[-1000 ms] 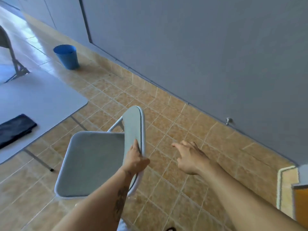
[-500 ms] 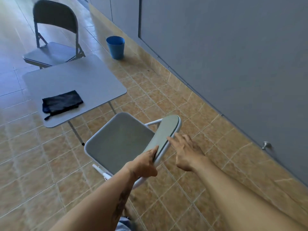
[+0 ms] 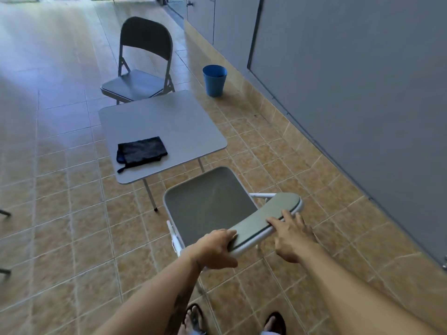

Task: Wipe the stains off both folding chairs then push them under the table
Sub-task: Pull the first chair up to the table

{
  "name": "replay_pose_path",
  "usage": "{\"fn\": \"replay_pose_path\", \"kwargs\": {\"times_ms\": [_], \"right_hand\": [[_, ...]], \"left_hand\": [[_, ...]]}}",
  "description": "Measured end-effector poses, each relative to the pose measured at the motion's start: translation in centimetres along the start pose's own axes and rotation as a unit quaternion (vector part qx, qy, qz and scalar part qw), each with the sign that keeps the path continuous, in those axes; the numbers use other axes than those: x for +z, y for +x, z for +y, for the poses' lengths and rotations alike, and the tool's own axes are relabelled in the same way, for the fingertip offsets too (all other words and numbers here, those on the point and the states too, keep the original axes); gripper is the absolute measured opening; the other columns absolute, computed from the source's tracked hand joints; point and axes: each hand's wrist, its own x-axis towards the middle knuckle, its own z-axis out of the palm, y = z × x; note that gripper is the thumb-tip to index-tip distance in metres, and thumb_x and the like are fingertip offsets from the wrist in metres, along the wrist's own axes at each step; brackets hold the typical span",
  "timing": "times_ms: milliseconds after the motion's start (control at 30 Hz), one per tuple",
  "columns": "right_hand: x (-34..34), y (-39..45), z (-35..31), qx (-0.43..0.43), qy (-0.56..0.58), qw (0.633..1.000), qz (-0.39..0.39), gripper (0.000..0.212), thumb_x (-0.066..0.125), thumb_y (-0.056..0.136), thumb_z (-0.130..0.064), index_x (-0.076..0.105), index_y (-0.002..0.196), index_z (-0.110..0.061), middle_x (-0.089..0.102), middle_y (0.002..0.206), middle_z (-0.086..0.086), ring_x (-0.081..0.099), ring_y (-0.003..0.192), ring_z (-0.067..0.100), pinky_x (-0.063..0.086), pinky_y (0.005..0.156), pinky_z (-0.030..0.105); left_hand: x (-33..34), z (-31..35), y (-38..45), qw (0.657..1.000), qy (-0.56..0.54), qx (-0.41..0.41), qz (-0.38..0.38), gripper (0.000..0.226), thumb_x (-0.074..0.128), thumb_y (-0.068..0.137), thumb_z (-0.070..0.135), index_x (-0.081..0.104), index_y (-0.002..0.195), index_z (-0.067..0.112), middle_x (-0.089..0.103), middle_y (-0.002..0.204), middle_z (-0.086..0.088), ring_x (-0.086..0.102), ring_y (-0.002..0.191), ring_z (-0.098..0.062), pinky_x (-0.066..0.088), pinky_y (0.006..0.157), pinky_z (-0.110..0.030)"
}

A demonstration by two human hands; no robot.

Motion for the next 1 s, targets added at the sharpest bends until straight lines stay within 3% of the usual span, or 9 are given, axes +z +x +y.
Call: {"fn": "replay_pose_path", "kwargs": {"times_ms": [100, 200, 400, 600, 867, 1000], "right_hand": [[0.0, 2.1, 0.9, 0.005, 0.019, 1.000, 0.002, 0.053, 0.049, 0.088, -0.047, 0.038, 0.139, -0.037, 0.021, 0.149, 0.005, 0.022, 0.134, 0.037, 0.034, 0.105, 0.055], [0.0, 4.2, 2.1, -0.034, 0.008, 0.999, -0.012, 0.061, 0.054, 0.082, -0.057, 0.040, 0.140, -0.041, 0.025, 0.151, 0.003, 0.013, 0.142, 0.042, 0.025, 0.110, 0.059], [-0.6, 8.0, 2.9, -0.121, 0.031, 0.991, -0.043, 0.063, 0.061, 0.080, -0.055, 0.047, 0.139, -0.036, 0.042, 0.142, -0.003, 0.009, 0.140, 0.046, 0.022, 0.113, 0.057], [-1.8, 12.4, 1.8, -0.156, 0.027, 0.987, -0.030, 0.065, 0.058, 0.083, -0.055, 0.044, 0.143, -0.037, 0.043, 0.144, 0.000, 0.006, 0.140, 0.048, 0.017, 0.115, 0.059], [-3.1, 16.2, -0.3, -0.184, 0.000, 0.983, -0.017, 0.061, 0.056, 0.085, -0.054, 0.041, 0.143, -0.043, 0.046, 0.142, 0.001, 0.017, 0.138, 0.046, 0.019, 0.112, 0.059], [-3.2, 18.0, -1.5, -0.184, -0.007, 0.983, -0.019, 0.063, 0.054, 0.080, -0.058, 0.043, 0.141, -0.045, 0.049, 0.142, 0.001, 0.024, 0.139, 0.044, 0.019, 0.113, 0.058]], "left_hand": [[-0.4, -0.9, -0.6, 0.999, -0.015, -0.036, 0.016, 0.058, 0.068, 0.064, 0.046, 0.059, 0.118, 0.025, 0.063, 0.113, -0.001, 0.061, 0.102, -0.024, 0.053, 0.090, -0.038], [-0.7, -1.7, -1.0, 0.996, -0.040, -0.075, 0.013, 0.066, 0.069, 0.063, 0.048, 0.057, 0.126, 0.032, 0.065, 0.119, 0.003, 0.062, 0.105, -0.021, 0.053, 0.094, -0.036], [-0.8, -1.9, -1.6, 0.982, -0.098, -0.144, 0.068, 0.063, 0.073, 0.072, 0.041, 0.057, 0.132, 0.029, 0.064, 0.126, 0.005, 0.059, 0.112, -0.017, 0.048, 0.096, -0.029], [-1.5, -2.7, -0.9, 0.956, -0.163, -0.203, 0.136, 0.065, 0.076, 0.075, 0.028, 0.056, 0.137, 0.026, 0.061, 0.133, 0.004, 0.055, 0.120, -0.013, 0.042, 0.103, -0.022], [-3.1, -5.7, 1.2, 0.949, -0.165, -0.240, 0.120, 0.058, 0.067, 0.081, 0.025, 0.053, 0.136, 0.038, 0.059, 0.131, 0.007, 0.056, 0.115, -0.018, 0.045, 0.103, -0.028], [-3.7, -7.1, 1.7, 0.949, -0.119, -0.249, 0.152, 0.064, 0.055, 0.083, 0.011, 0.048, 0.140, 0.039, 0.054, 0.139, 0.006, 0.052, 0.125, -0.020, 0.041, 0.111, -0.033]]}}
